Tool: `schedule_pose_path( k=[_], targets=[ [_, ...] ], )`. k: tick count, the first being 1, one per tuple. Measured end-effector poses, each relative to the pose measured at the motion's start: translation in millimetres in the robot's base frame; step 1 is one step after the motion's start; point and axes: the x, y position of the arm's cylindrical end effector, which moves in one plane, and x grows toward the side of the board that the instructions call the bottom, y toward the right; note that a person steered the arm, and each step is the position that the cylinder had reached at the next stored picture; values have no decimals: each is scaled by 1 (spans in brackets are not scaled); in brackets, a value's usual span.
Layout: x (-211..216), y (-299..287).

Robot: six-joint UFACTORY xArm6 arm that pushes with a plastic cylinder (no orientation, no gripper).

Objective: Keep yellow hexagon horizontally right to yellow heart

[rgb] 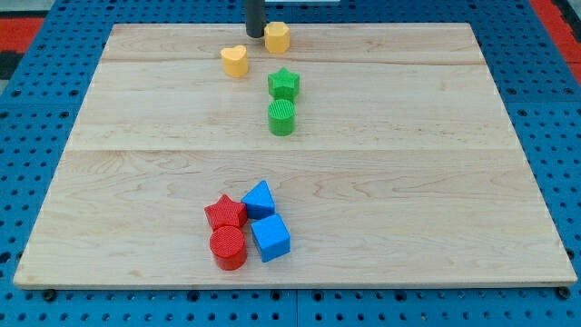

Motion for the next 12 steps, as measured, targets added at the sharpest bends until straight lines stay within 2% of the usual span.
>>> schedule_pose_path(
  k=[6,9,11,12],
  targets=[
    [-11,44],
    [12,44],
    [6,72],
    [8,66]
  ],
)
